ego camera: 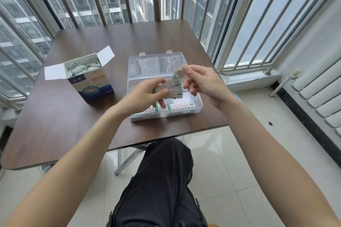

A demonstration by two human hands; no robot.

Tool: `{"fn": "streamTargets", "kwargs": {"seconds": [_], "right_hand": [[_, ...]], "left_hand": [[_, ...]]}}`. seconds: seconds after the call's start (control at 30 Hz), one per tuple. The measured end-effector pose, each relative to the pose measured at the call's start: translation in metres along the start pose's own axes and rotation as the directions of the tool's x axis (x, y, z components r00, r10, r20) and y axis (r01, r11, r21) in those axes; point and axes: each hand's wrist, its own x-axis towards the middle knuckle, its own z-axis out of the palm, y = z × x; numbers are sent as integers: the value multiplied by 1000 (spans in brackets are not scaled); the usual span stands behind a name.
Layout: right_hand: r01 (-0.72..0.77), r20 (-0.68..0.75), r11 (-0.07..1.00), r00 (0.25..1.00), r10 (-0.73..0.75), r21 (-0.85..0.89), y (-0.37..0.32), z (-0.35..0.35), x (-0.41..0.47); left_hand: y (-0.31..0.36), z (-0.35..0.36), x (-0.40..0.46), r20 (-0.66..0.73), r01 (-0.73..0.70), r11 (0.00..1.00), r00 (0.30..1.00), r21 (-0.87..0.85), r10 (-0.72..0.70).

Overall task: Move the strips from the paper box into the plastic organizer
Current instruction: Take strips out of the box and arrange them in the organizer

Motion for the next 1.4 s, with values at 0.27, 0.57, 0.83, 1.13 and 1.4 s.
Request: {"fn": "streamTargets", "kwargs": {"seconds": [0.27, 0.57, 0.83, 1.13, 1.4], "right_hand": [[-8, -111, 999, 994, 13, 45, 8, -28, -1], [114, 95, 700, 993, -66, -705, 24, -17, -5], [144, 124, 497, 990, -73, -856, 25, -17, -6], [97, -14, 579, 983, -184, -809, 29, -29, -13], [85, -32, 557, 980, -196, -826, 31, -31, -12]], "left_hand": [[-8, -6, -1, -129, 46, 998, 990, -34, -50], [-5, -17, 3, -263, 80, 980, 957, -179, -127], [-6, 6, 14, -227, 95, 984, 972, 148, -60], [-5, 25, 17, -163, 34, 925, 986, 378, 30], [-8, 40, 16, -34, -168, 572, 945, 803, 326]]}}
